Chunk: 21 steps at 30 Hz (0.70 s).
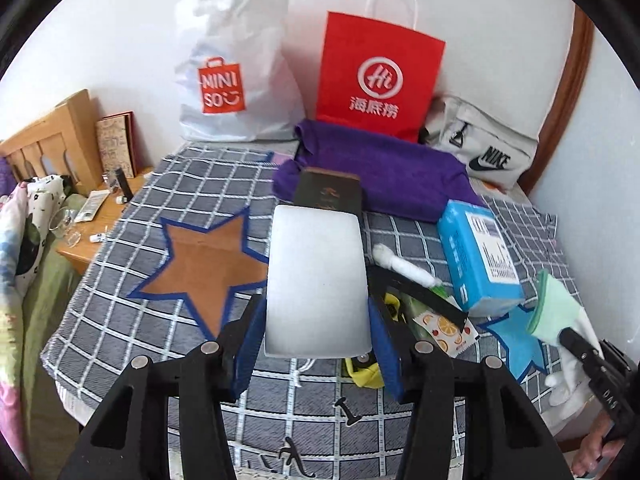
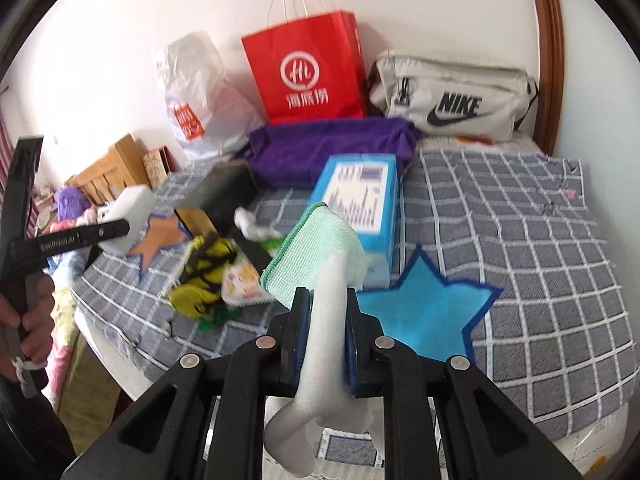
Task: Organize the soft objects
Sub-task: 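Carry the sponge with the left gripper while the right gripper carries the glove toward the purple towel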
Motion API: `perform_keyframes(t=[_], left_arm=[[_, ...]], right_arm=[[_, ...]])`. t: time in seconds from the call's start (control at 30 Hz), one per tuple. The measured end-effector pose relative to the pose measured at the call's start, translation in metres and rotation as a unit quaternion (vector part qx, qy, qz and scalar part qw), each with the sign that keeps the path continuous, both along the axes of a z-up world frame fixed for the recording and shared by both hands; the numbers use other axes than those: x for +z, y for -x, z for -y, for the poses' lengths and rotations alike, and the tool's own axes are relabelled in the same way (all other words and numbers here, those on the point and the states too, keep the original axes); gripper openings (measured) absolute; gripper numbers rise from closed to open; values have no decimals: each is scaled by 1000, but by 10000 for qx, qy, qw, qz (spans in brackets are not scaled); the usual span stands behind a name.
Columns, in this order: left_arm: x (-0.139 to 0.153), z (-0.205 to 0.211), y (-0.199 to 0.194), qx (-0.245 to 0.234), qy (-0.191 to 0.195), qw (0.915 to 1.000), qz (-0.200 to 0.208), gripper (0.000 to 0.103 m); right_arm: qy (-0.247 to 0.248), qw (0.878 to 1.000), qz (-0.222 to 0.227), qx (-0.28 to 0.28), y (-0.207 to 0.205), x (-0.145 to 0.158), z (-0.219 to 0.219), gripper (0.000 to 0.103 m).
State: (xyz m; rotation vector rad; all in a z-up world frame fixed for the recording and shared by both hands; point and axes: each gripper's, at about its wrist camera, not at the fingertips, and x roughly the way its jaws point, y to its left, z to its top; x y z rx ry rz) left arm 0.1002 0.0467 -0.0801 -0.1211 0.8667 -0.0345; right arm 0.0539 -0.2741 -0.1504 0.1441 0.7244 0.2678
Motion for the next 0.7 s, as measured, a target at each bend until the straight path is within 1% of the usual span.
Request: perform_keyframes(t=[0.17, 0.37, 0.57, 0.7], left_arm=[[11, -9, 3, 56, 49, 9999, 96, 49], [17, -6, 4, 63, 70, 9998, 160, 49], [25, 1, 1, 22, 3, 9998, 211, 49], [33, 3, -6, 2, -49, 9996, 278, 49]], right_arm=[[-48, 9999, 136, -21, -4, 17, -1, 16], [-92, 9997, 202, -57, -9, 26, 1, 16], [-152, 9995, 260, -92, -17, 35, 5, 16], [-136, 9992, 374, -106, -25, 45, 6, 16]])
